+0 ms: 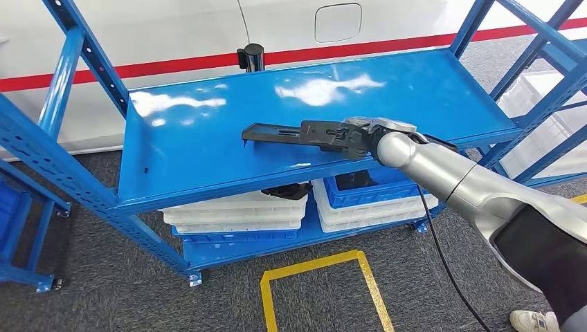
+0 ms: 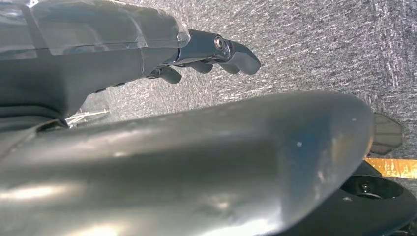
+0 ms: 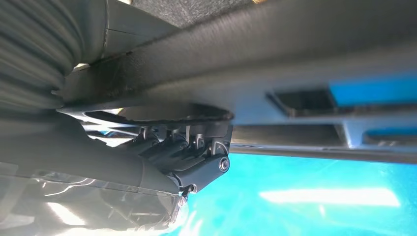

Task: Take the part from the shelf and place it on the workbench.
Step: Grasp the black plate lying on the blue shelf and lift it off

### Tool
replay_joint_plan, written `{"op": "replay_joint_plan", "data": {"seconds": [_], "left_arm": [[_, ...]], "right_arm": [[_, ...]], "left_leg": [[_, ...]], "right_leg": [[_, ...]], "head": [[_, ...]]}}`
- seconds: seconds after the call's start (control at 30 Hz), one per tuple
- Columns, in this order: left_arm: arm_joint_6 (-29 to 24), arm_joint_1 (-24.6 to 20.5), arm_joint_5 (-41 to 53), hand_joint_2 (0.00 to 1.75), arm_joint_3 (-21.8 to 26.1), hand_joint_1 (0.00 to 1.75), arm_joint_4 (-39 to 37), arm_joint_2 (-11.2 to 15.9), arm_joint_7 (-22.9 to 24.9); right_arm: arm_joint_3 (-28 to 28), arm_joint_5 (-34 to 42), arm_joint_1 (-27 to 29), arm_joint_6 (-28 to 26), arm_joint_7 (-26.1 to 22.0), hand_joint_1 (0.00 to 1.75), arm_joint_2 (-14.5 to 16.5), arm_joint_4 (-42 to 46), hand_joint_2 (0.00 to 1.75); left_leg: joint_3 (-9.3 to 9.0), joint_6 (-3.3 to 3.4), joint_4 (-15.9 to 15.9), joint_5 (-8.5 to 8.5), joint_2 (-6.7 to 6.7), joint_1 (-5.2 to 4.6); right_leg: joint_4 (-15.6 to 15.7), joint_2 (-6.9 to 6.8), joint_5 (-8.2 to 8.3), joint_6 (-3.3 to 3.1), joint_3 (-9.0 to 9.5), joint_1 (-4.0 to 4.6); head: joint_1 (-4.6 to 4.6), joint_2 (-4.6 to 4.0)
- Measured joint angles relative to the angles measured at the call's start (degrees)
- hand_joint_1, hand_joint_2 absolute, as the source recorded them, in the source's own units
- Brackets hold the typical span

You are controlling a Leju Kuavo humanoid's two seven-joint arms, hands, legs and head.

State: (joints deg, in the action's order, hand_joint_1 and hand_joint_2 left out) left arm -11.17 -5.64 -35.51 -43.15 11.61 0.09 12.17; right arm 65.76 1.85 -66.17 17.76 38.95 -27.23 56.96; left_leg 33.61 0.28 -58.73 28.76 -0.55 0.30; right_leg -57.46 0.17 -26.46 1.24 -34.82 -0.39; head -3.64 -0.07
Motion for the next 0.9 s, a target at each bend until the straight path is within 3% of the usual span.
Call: {"op": "replay_joint_plan", "data": {"seconds": [0.9], "left_arm": [[-0.34, 0.00, 0.03, 0.00, -0.03, 0.00, 0.01, 0.17, -1.92]], "right_arm": [[0.01, 0.41, -0.02, -0.69, -0.01, 1.75, -0.86, -0.01, 1.75]], "left_leg": [[-0.15, 0.00, 0.00, 0.00, 0.15, 0.00]], "right_leg": [[0.01, -0.01, 0.00, 0.00, 0.13, 0.00]], "head": [[-0.01, 0.00]]}}
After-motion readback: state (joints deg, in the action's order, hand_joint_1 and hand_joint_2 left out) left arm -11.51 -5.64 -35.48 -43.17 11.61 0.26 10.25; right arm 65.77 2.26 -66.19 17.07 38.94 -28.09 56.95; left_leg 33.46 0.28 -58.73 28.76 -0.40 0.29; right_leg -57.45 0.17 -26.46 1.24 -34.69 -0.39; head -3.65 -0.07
